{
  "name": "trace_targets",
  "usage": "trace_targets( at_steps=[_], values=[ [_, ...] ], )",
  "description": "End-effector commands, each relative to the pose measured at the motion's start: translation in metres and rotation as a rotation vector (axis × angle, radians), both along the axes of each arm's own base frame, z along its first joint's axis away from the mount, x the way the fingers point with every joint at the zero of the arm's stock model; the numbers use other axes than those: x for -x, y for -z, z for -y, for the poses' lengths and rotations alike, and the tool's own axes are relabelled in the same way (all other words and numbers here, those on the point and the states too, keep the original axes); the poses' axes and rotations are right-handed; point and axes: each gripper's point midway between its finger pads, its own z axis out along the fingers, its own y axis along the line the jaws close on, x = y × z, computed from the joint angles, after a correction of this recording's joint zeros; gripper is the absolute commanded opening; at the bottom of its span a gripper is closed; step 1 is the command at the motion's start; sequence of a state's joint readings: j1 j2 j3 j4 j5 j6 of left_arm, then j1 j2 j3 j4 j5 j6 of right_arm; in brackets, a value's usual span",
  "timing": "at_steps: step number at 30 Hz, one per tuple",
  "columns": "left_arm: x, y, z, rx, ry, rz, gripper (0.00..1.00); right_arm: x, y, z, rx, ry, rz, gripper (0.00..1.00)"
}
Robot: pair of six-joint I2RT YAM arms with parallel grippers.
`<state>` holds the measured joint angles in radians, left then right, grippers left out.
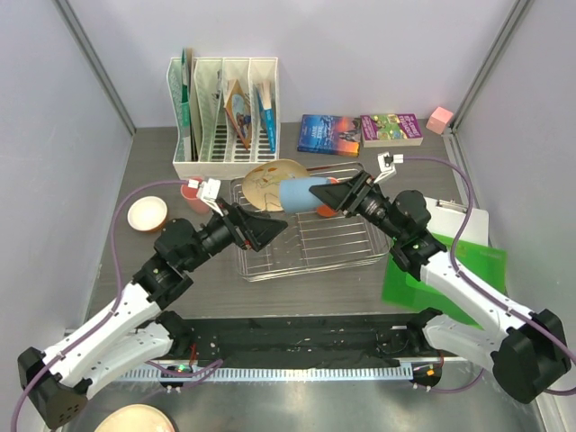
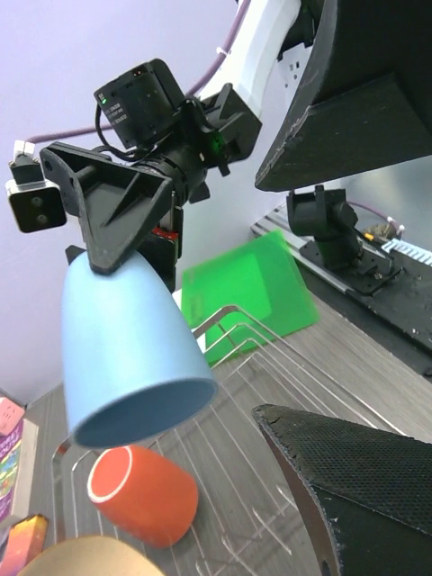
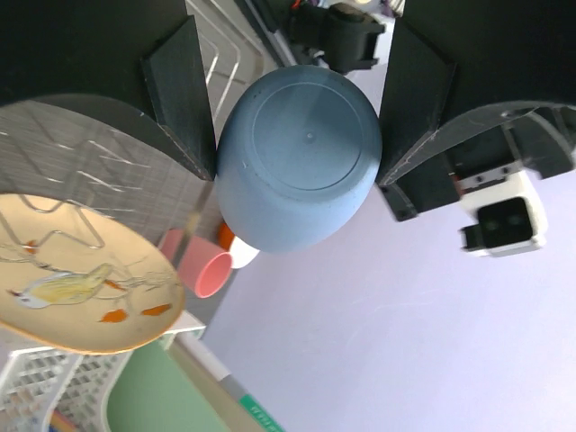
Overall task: Unload the mixed dishes from the dish rack
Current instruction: Place the cup at the center of the board.
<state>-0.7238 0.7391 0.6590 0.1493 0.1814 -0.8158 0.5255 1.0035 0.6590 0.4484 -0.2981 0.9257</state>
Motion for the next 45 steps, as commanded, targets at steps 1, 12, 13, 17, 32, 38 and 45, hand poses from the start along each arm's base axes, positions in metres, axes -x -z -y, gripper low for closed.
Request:
trace_targets(
  at_steps=[1, 12, 13, 17, 32, 38, 45],
  values=[
    [0.001, -0.021, 0.004, 0.088, 0.024, 0.047, 1.00, 0.019, -0.040, -0.011, -0.160, -0.139, 0.097, 0.01],
    [-0.005, -0.025, 0.009, 0.106, 0.028, 0.061, 1.00, 0.031, -0.023, -0.025, -0.158, -0.267, 0.072, 0.01],
    [-0.005, -0.024, 0.010, 0.108, 0.030, 0.059, 0.99, 0.032, -0.022, -0.026, -0.156, -0.272, 0.067, 0.01],
    [-0.007, -0.021, 0.013, 0.118, 0.034, 0.049, 0.82, 0.033, -0.016, -0.029, -0.161, -0.299, 0.054, 0.01],
    [-0.005, -0.014, 0.020, 0.132, 0.076, 0.025, 0.08, 0.040, 0.001, -0.036, -0.133, -0.360, 0.017, 0.01],
    [-0.019, 0.004, 0.013, -0.017, -0.008, -0.018, 0.00, 0.030, 0.020, -0.033, 0.014, -0.296, -0.026, 0.89],
    [-0.049, 0.007, -0.030, -0.291, -0.224, -0.084, 0.00, -0.006, 0.011, 0.022, 0.228, 0.098, -0.005, 1.00]
  ],
)
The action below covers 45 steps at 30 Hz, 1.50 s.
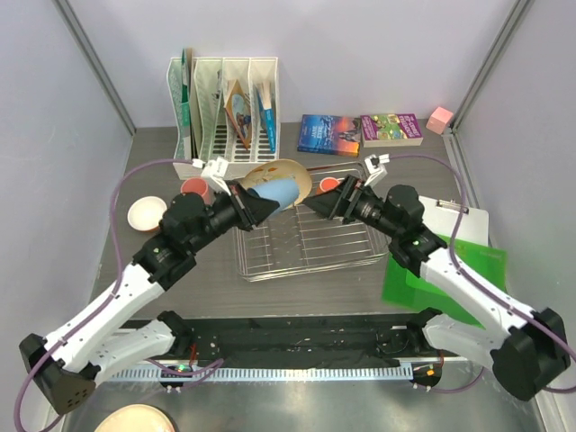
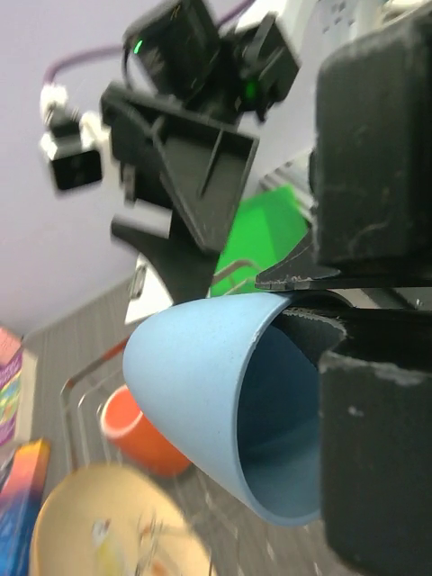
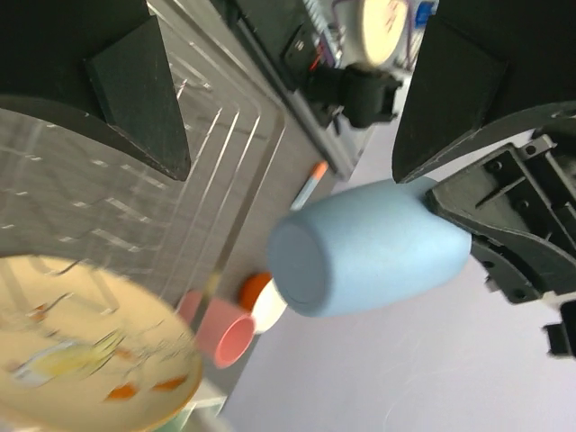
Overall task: Unload the mixed dishes from the dish rack
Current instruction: Place the cup at the center of the board.
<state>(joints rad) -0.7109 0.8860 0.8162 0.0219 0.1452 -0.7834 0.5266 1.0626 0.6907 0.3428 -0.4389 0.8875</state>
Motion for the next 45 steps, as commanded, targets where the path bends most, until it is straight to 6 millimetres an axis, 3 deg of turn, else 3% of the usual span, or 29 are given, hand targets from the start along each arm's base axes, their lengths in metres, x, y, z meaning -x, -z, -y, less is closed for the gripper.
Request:
trace_targets(
  at_steps=[1, 5, 7, 8, 9, 10, 11, 14, 15, 17, 19, 20, 21, 22, 24, 29, 37, 45],
  values=[
    [-0.023, 0.003, -0.045, -0.203, -0.185, -0.017, 0.00, -0.025, -0.020, 0.049, 0.151, 0.294, 0.099, 1.00],
    [-0.044, 0.006, -0.089, -0.283, -0.369, -0.064, 0.00, -0.031, -0.013, 0.071, 0.210, 0.415, 0.078, 1.00],
    [-0.057, 0.027, -0.124, -0.414, -0.505, -0.145, 0.00, -0.032, 0.001, 0.080, 0.264, 0.452, 0.053, 1.00],
    [-0.062, 0.015, -0.136, -0.428, -0.557, -0.145, 0.00, -0.033, 0.007, 0.085, 0.288, 0.469, 0.037, 1.00],
    [-0.070, 0.018, -0.153, -0.463, -0.620, -0.176, 0.00, -0.033, 0.013, 0.086, 0.306, 0.474, 0.029, 1.00],
    [-0.073, 0.034, -0.168, -0.548, -0.667, -0.248, 0.00, -0.033, 0.016, 0.088, 0.315, 0.478, 0.022, 0.99],
    [-0.079, 0.024, -0.177, -0.559, -0.717, -0.251, 0.00, -0.033, 0.020, 0.089, 0.328, 0.481, 0.012, 0.99],
    [-0.095, 0.027, -0.193, -0.636, -0.805, -0.284, 0.00, -0.032, 0.028, 0.090, 0.349, 0.483, 0.000, 0.99],
    [-0.102, 0.014, -0.199, -0.623, -0.836, -0.274, 0.00, -0.032, 0.030, 0.091, 0.356, 0.481, 0.002, 0.98],
    [-0.118, 0.024, -0.207, -0.674, -0.861, -0.335, 0.00, -0.031, 0.030, 0.092, 0.360, 0.479, 0.004, 0.98],
    [-0.134, 0.012, -0.205, -0.675, -0.859, -0.337, 0.00, -0.029, 0.030, 0.091, 0.364, 0.469, 0.007, 0.98],
    [-0.145, 0.030, -0.204, -0.720, -0.837, -0.396, 0.00, -0.029, 0.030, 0.091, 0.363, 0.470, 0.008, 0.98],
    [-0.154, 0.018, -0.202, -0.702, -0.836, -0.385, 0.00, -0.028, 0.029, 0.091, 0.362, 0.469, 0.009, 0.98],
    [-0.163, 0.038, -0.201, -0.748, -0.816, -0.449, 0.00, -0.026, 0.028, 0.092, 0.357, 0.467, 0.012, 0.98],
    [-0.174, 0.036, -0.200, -0.742, -0.820, -0.467, 0.00, -0.024, 0.027, 0.091, 0.354, 0.460, 0.017, 0.98],
    [-0.197, 0.072, -0.210, -0.765, -0.816, -0.566, 0.00, -0.018, 0.028, 0.097, 0.361, 0.465, 0.040, 0.98],
    [-0.202, 0.099, -0.219, -0.771, -0.813, -0.628, 0.00, -0.016, 0.037, 0.101, 0.397, 0.469, 0.043, 0.98],
    [-0.202, 0.127, -0.213, -0.752, -0.760, -0.687, 0.00, -0.018, 0.045, 0.101, 0.411, 0.470, 0.022, 0.98]
  ],
)
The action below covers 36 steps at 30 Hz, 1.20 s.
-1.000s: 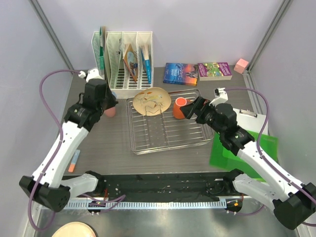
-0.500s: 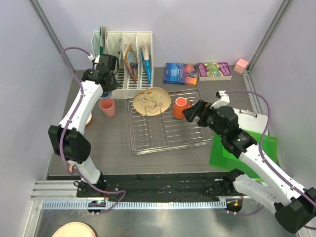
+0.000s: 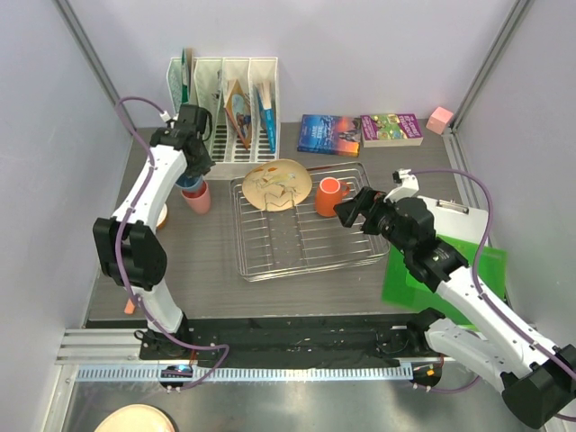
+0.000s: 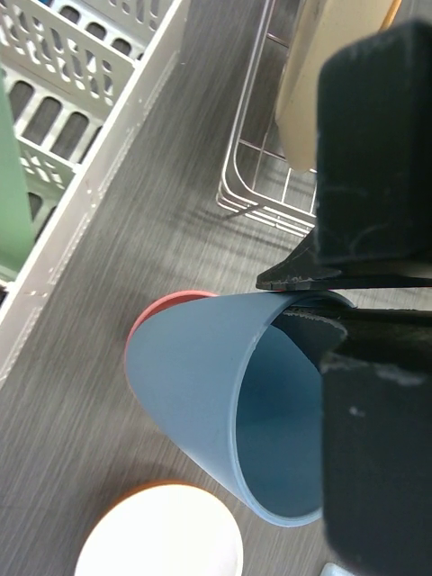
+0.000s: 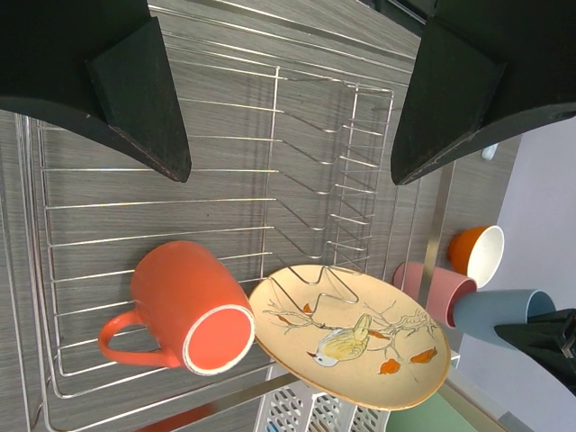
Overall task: Unload the mixed dishes from the dish rack
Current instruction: Place the cup at the center of the board, then pick up the cup from the dish rack.
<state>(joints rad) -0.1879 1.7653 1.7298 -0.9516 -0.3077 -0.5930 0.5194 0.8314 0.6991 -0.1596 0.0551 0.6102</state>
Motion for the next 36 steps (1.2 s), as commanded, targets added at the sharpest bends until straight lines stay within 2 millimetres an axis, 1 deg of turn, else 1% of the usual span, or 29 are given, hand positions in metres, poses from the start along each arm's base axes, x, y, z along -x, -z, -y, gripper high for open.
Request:
trace_targets(
  at_steps=[1, 3, 5, 7, 8, 9, 10, 15, 16, 17, 19, 21, 24, 25, 26, 27, 28, 29, 30, 31, 32, 34, 35, 36],
  values=[
    [-0.004, 0.009, 0.004, 0.050, 0.012, 0.004, 0.00, -0.004, -0.002, 0.004, 0.012, 0.017, 0.022, 0.98],
    [-0.003, 0.016, 0.005, 0.053, 0.011, -0.008, 0.00, -0.004, -0.001, 0.004, 0.014, 0.021, 0.021, 0.98],
    [-0.003, 0.018, 0.004, 0.053, 0.010, -0.008, 0.00, -0.004, 0.000, 0.003, 0.015, 0.019, 0.017, 0.98],
    [-0.003, 0.017, 0.003, 0.052, 0.009, -0.004, 0.00, -0.005, 0.002, 0.004, 0.019, 0.023, 0.014, 0.98],
    [-0.003, 0.015, 0.003, 0.051, 0.011, 0.000, 0.02, -0.005, 0.002, 0.003, 0.020, 0.021, 0.012, 0.98],
    [-0.004, 0.012, 0.002, 0.050, 0.009, 0.009, 0.05, -0.005, 0.003, 0.003, 0.020, 0.020, 0.011, 0.98],
    [-0.004, 0.007, 0.002, 0.053, 0.012, 0.022, 0.13, -0.006, 0.004, 0.003, 0.023, 0.020, 0.005, 0.98],
    [-0.008, -0.014, -0.001, 0.054, 0.011, 0.073, 0.33, -0.009, 0.007, 0.000, 0.025, 0.016, -0.007, 0.98],
    [-0.009, -0.017, -0.001, 0.055, 0.011, 0.078, 0.41, -0.009, 0.007, 0.000, 0.025, 0.015, -0.007, 0.98],
    [-0.011, -0.023, -0.001, 0.056, 0.010, 0.093, 0.43, -0.009, 0.008, 0.000, 0.025, 0.015, -0.011, 0.98],
    [-0.011, -0.027, -0.003, 0.049, -0.006, 0.095, 0.48, -0.009, 0.008, -0.001, 0.024, 0.012, -0.011, 0.98],
    [-0.011, -0.041, -0.004, 0.050, -0.011, 0.122, 0.49, -0.009, 0.008, -0.001, 0.024, 0.012, -0.011, 0.98],
    [-0.009, -0.053, 0.000, 0.094, -0.022, 0.175, 0.50, -0.010, 0.010, 0.001, 0.031, 0.022, -0.013, 0.98],
    [-0.010, -0.072, 0.007, 0.143, -0.005, 0.246, 0.50, -0.010, 0.011, 0.002, 0.034, 0.024, -0.013, 0.98],
    [-0.004, -0.069, 0.013, 0.164, 0.009, 0.249, 0.51, -0.011, 0.011, 0.002, 0.035, 0.030, -0.012, 0.98],
    [-0.003, -0.075, 0.017, 0.183, 0.022, 0.279, 0.51, -0.011, 0.011, 0.002, 0.037, 0.033, -0.013, 0.98],
    [0.001, -0.095, 0.025, 0.218, 0.053, 0.352, 0.52, -0.012, 0.012, 0.002, 0.039, 0.035, -0.017, 0.98],
    [0.007, -0.088, 0.034, 0.230, 0.082, 0.350, 0.52, -0.013, 0.012, 0.002, 0.042, 0.037, -0.018, 0.98],
    [0.011, -0.090, 0.041, 0.242, 0.114, 0.364, 0.53, -0.015, 0.010, 0.004, 0.041, 0.048, -0.014, 0.98],
    [0.022, -0.103, 0.051, 0.278, 0.172, 0.408, 0.53, -0.016, 0.011, 0.004, 0.047, 0.055, -0.016, 0.98],
    [0.025, -0.097, 0.065, 0.279, 0.228, 0.424, 0.53, -0.018, 0.011, 0.006, 0.050, 0.065, -0.015, 0.98],
    [0.037, -0.100, 0.080, 0.277, 0.303, 0.459, 0.53, -0.023, 0.007, 0.009, 0.061, 0.094, -0.006, 0.98],
    [0.050, -0.100, 0.096, 0.267, 0.360, 0.478, 0.54, -0.026, 0.008, 0.010, 0.070, 0.105, -0.008, 0.98],
    [0.057, -0.100, 0.103, 0.241, 0.403, 0.488, 0.54, -0.028, 0.004, 0.012, 0.073, 0.117, 0.000, 0.98]
  ],
)
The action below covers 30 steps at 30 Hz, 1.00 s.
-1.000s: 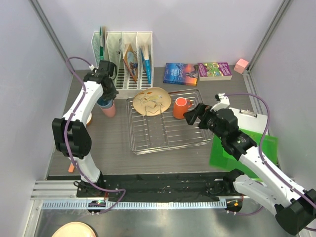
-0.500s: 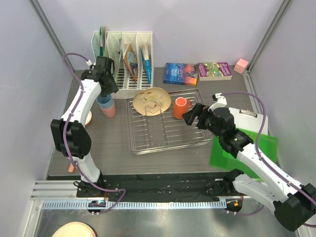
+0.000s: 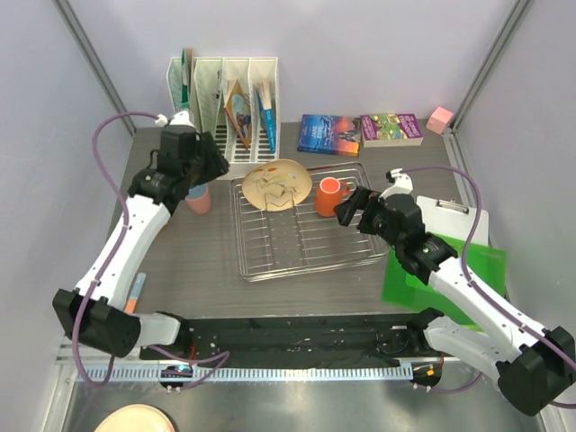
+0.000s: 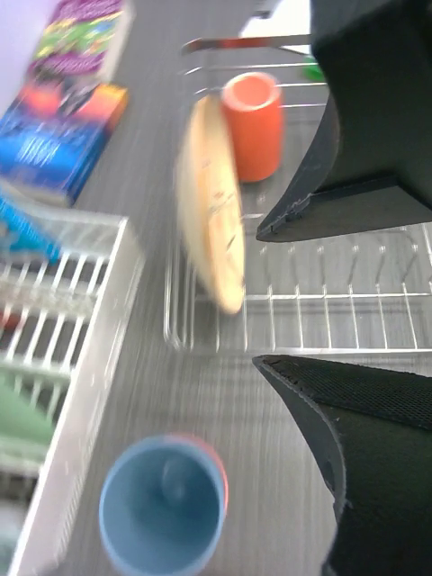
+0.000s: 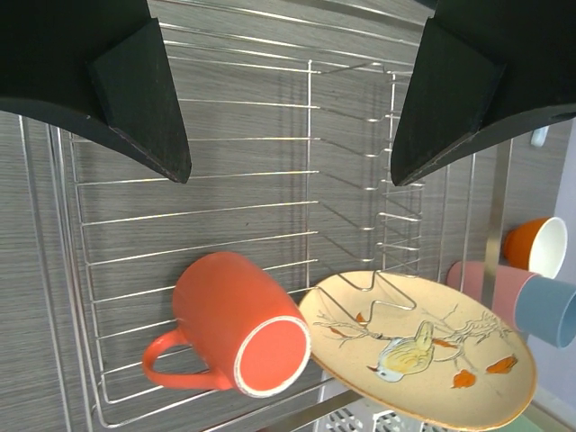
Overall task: Unload the mixed dishes from the dish rack
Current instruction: Pick up the cup from the dish rack.
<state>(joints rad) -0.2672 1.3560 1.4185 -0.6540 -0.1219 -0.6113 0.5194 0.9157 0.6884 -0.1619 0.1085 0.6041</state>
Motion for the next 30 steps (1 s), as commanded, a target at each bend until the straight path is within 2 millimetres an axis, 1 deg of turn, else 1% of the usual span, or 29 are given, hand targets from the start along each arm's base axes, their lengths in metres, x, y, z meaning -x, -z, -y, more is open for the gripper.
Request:
trace_targets(
  at_steps=[1, 2, 4, 5, 6, 7, 8, 10, 11, 12, 13, 14, 15, 16, 17, 18, 19, 20, 21, 23, 24, 26, 27, 29, 30],
  values=[
    [0.020, -0.017, 0.052, -0.024, 0.211, 0.163, 0.55, -0.020, -0.031, 0.008, 0.012, 0.074, 0.090, 0.98],
    [0.036, -0.009, 0.065, -0.032, 0.249, 0.163, 0.55, -0.023, -0.030, 0.007, 0.015, 0.076, 0.090, 0.98],
    [0.050, -0.005, 0.084, 0.005, 0.307, 0.187, 0.57, -0.028, -0.034, 0.003, 0.002, 0.075, 0.107, 0.98],
    [0.063, 0.018, 0.096, 0.007, 0.346, 0.149, 0.58, -0.030, -0.034, 0.002, 0.009, 0.071, 0.107, 0.98],
    [0.071, 0.014, 0.102, 0.036, 0.366, 0.178, 0.58, -0.036, -0.036, -0.002, 0.014, 0.067, 0.103, 0.98],
    [0.077, 0.020, 0.106, 0.054, 0.371, 0.172, 0.59, -0.039, -0.036, -0.004, 0.023, 0.059, 0.100, 0.97],
    [0.087, 0.041, 0.110, 0.053, 0.390, 0.139, 0.59, -0.042, -0.035, -0.005, 0.044, 0.050, 0.092, 0.96],
    [0.098, 0.044, 0.115, 0.091, 0.404, 0.146, 0.59, -0.053, -0.032, -0.012, 0.071, 0.043, 0.072, 0.95],
    [0.105, 0.056, 0.117, 0.092, 0.420, 0.125, 0.59, -0.058, -0.029, -0.013, 0.089, 0.044, 0.062, 0.95],
    [0.108, 0.059, 0.118, 0.094, 0.425, 0.116, 0.59, -0.064, -0.036, -0.015, 0.095, 0.045, 0.074, 0.95],
    [0.114, 0.060, 0.119, 0.103, 0.430, 0.111, 0.59, -0.071, -0.024, -0.017, 0.118, 0.046, 0.044, 0.95],
    [0.116, 0.060, 0.119, 0.107, 0.431, 0.110, 0.59, -0.075, -0.022, -0.019, 0.128, 0.051, 0.040, 0.95],
    [0.118, 0.059, 0.119, 0.111, 0.436, 0.109, 0.59, -0.082, -0.027, -0.020, 0.131, 0.060, 0.049, 0.94],
    [0.121, 0.056, 0.119, 0.116, 0.437, 0.115, 0.59, -0.088, -0.014, -0.023, 0.158, 0.055, 0.023, 0.94],
    [0.124, 0.056, 0.120, 0.120, 0.443, 0.114, 0.59, -0.092, -0.012, -0.025, 0.167, 0.054, 0.018, 0.94],
    [0.125, 0.056, 0.118, 0.117, 0.441, 0.113, 0.59, -0.100, -0.015, -0.026, 0.174, 0.064, 0.023, 0.94],
    [0.127, 0.054, 0.117, 0.118, 0.440, 0.118, 0.59, -0.103, -0.011, -0.026, 0.188, 0.071, 0.014, 0.94],
    [0.128, 0.056, 0.116, 0.115, 0.436, 0.113, 0.59, -0.108, 0.000, -0.027, 0.209, 0.079, -0.011, 0.94],
    [0.129, 0.055, 0.116, 0.116, 0.435, 0.113, 0.59, -0.113, -0.002, -0.024, 0.218, 0.102, -0.008, 0.94],
    [0.130, 0.056, 0.116, 0.118, 0.435, 0.109, 0.59, -0.117, 0.007, -0.027, 0.231, 0.103, -0.032, 0.93],
    [0.131, 0.057, 0.116, 0.120, 0.433, 0.105, 0.59, -0.120, 0.004, -0.029, 0.225, 0.096, -0.028, 0.93],
    [0.131, 0.060, 0.119, 0.123, 0.441, 0.093, 0.59, -0.122, 0.010, -0.032, 0.231, 0.080, -0.040, 0.93],
    [0.132, 0.062, 0.120, 0.126, 0.443, 0.087, 0.59, -0.124, 0.010, -0.034, 0.235, 0.079, -0.039, 0.93],
    [0.132, 0.066, 0.122, 0.125, 0.445, 0.070, 0.59, -0.125, 0.012, -0.032, 0.255, 0.083, -0.040, 0.93],
    [0.132, 0.069, 0.123, 0.125, 0.444, 0.062, 0.59, -0.126, 0.018, -0.031, 0.271, 0.088, -0.048, 0.93]
  ],
)
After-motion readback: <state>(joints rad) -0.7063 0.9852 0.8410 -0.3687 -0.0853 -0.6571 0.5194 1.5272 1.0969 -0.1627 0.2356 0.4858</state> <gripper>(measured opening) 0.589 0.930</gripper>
